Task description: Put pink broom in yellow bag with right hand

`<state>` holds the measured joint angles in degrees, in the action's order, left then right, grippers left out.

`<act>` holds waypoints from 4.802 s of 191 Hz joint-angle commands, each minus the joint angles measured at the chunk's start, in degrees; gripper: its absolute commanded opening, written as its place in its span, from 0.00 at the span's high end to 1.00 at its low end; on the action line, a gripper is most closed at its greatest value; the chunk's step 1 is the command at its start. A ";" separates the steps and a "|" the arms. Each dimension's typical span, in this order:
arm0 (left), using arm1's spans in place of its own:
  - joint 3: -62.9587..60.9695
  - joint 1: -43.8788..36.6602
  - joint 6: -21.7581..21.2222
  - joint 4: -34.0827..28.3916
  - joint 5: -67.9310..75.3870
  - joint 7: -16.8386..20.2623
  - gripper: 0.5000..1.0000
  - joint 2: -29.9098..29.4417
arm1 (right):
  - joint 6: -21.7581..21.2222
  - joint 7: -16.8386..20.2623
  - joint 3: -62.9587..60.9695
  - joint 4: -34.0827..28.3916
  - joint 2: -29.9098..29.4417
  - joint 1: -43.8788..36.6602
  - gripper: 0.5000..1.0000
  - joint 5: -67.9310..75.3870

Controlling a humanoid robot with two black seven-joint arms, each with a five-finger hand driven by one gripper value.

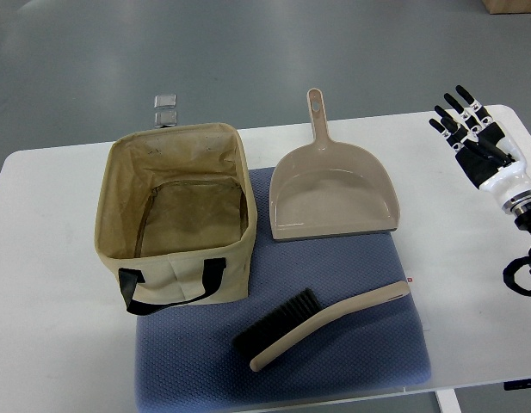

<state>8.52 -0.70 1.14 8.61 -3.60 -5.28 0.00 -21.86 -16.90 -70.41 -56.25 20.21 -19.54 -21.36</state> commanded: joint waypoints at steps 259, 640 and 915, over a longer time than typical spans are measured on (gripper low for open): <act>0.00 0.00 0.01 0.00 0.00 0.00 0.00 0.00 | -13.14 -0.33 2.99 -13.63 16.97 -11.49 0.14 -37.44; 0.00 0.00 0.01 0.00 0.00 0.00 0.00 0.00 | -0.91 -3.40 45.71 -31.82 32.52 -20.80 0.15 -55.90; 0.09 0.00 0.01 0.00 0.00 0.00 0.00 0.00 | 22.65 1.25 65.92 -29.80 23.65 -28.80 1.00 -74.27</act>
<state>8.53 -0.70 1.14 8.61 -3.60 -5.28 0.00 -0.95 -15.42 -4.09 -86.21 43.37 -46.99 -96.22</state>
